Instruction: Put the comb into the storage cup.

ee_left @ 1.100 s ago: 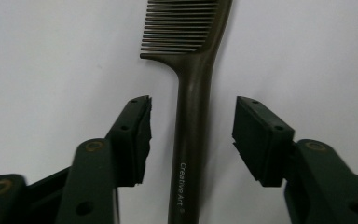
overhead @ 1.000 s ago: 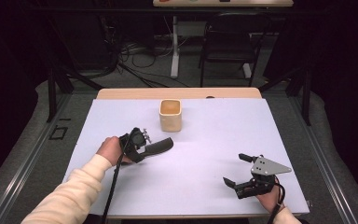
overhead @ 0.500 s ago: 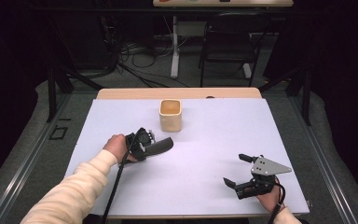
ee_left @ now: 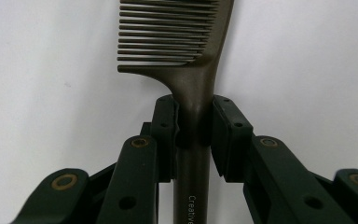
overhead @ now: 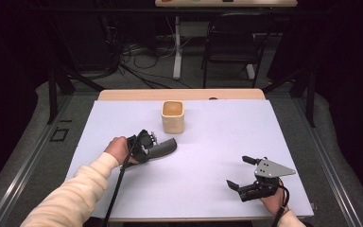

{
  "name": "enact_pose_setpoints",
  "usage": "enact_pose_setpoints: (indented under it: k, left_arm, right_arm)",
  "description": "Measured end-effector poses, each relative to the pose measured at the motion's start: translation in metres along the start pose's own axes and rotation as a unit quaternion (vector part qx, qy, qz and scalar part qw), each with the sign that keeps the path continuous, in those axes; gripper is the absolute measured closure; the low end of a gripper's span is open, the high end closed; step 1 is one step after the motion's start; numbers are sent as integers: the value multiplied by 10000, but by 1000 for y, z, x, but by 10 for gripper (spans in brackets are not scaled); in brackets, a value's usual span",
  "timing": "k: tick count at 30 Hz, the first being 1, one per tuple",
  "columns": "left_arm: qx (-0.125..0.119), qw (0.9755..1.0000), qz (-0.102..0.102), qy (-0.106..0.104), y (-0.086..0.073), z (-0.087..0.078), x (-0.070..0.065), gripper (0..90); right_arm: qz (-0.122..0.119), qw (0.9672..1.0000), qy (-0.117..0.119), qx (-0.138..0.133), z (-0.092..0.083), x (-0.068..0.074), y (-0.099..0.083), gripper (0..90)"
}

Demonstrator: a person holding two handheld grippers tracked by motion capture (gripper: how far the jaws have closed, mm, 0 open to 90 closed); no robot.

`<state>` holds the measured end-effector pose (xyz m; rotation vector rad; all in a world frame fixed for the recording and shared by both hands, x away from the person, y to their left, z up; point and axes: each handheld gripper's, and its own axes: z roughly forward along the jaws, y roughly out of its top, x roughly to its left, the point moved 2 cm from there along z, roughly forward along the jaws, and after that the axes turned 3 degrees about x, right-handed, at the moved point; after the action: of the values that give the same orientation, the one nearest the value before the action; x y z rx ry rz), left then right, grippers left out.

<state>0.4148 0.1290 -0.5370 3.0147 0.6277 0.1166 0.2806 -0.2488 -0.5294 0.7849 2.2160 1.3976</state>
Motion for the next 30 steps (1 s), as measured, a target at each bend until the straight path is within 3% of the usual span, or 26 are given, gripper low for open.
enact_pose_setpoints:
  k: [15,18,27,30]
  left_arm:
    - [-570,9983,-122,40,-8,-17,-8,725]
    - [-824,9964,-180,76,-13,-22,-10,725]
    - [-1083,9936,-286,126,-19,-31,-12,725]
    - [-1252,9914,-366,141,-21,-33,-13,725]
  right_arm:
    - [25,10000,-19,36,0,0,0,0]
    - [30,10000,-23,52,1,-1,-1,0]
    - [25,10000,-25,70,2,0,-1,0]
    - [30,10000,-40,72,1,-1,-1,0]
